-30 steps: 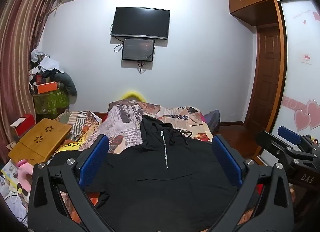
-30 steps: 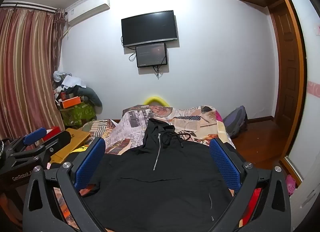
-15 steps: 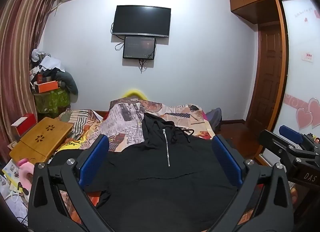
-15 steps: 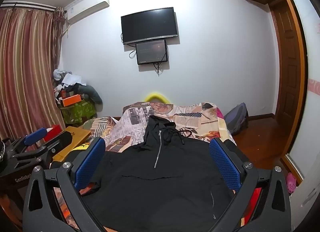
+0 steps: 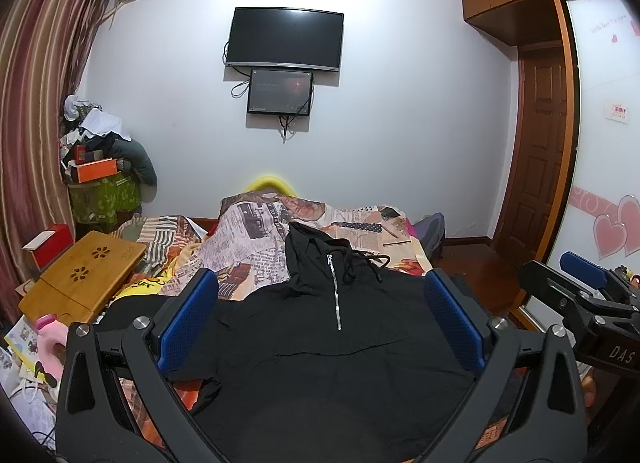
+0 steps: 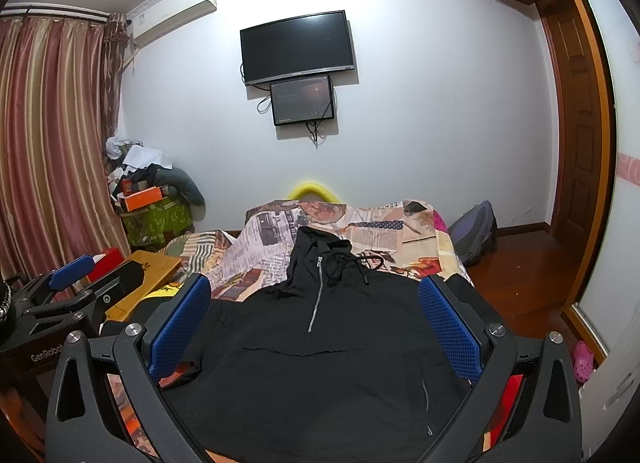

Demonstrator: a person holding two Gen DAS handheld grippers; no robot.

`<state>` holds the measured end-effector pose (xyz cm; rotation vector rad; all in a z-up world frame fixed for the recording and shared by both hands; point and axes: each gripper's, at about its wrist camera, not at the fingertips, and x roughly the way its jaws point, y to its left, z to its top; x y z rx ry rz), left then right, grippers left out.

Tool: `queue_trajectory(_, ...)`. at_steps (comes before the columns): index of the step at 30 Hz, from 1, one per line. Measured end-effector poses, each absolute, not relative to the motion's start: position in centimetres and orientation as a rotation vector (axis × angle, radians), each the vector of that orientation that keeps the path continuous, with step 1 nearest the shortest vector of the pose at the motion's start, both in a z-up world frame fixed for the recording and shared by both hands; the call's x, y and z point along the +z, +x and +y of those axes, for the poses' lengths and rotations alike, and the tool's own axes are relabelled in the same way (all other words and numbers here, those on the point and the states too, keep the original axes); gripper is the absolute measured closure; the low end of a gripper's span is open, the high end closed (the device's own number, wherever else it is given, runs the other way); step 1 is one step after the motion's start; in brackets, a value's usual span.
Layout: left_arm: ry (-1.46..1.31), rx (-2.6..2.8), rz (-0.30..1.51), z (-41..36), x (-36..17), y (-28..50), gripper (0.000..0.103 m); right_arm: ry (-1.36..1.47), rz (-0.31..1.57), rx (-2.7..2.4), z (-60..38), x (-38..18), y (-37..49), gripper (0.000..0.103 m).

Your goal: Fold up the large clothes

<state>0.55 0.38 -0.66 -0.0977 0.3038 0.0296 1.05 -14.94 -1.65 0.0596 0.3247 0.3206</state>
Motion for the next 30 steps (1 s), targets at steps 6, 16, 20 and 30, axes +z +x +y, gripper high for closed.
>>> queue_trajectory(6, -0.099, 0.026, 0.305, 0.52, -0.74, 0.50, 0.000, 0.058, 0.328, 0.318, -14.91, -1.89, 1.02, 0.000)
queue_trajectory(16, -0.097, 0.023, 0.311, 0.77, -1.20, 0.55, 0.000, 0.059, 0.336, 0.319, -15.18, -1.80, 1.42, 0.000)
queue_trajectory(20, -0.098, 0.022, 0.313, 0.66, -0.96, 0.61, 0.000, 0.059, 0.336, 0.319, -15.17, -1.77, 1.44, 0.000)
queue_trajectory(30, -0.101, 0.024, 0.317, 0.81, -1.01, 0.79, 0.000, 0.061, 0.340, 0.316, -15.37, -1.95, 1.51, 0.000)
